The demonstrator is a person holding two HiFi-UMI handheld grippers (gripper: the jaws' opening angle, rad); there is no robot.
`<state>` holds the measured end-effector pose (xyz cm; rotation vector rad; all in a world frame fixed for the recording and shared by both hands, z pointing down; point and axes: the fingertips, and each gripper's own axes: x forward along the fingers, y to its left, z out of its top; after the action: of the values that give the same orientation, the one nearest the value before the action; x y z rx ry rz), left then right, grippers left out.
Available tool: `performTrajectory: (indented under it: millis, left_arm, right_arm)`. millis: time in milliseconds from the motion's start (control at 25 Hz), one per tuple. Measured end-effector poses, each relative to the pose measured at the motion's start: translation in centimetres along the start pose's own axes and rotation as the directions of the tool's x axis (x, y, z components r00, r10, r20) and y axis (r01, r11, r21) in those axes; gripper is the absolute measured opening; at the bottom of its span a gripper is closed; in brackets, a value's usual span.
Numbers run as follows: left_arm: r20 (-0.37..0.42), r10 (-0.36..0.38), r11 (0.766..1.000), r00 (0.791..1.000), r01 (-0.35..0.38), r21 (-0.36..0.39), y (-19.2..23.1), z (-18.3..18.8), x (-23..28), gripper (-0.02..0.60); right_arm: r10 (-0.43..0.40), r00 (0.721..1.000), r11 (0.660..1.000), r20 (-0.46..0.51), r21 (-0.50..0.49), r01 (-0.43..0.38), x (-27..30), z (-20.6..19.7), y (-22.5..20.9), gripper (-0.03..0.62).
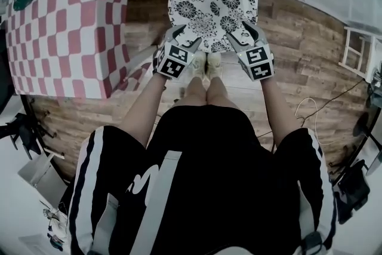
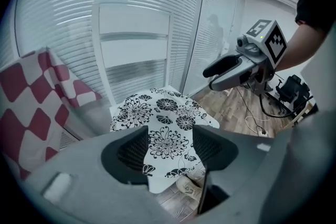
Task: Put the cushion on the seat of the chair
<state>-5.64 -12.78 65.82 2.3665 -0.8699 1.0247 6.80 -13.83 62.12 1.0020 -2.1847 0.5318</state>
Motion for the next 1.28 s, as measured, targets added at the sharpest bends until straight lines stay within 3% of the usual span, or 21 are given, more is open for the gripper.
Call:
performTrajectory:
  millis: [600,1040,1280]
  left_arm:
    - [0.156,0.068,0.997,0.985,-0.06,-0.053,0.4,6.3,-5.4,0.268]
    - [0.288,0.086,0.995,0.954,-0.067,-0.075,0.3,11.8,-9.5,0.268]
    - [0.374,0.107,0.993,0.921,-0.084,-0.079,0.2,15.5,-11.5,0.264]
  right_arm:
    - [-0.011,0.991,1.0,0.132,-0.024,0.015,-4.3,6.1,0.9,0.227]
    - [-0.028,0.968,0.999,0.247,-0.028,0.036,-7.8,11.3,0.6,0.206]
    - [-0.03,0.946,0.997,0.322,-0.053,0.05,-9.9,14.4,0.9,0.181]
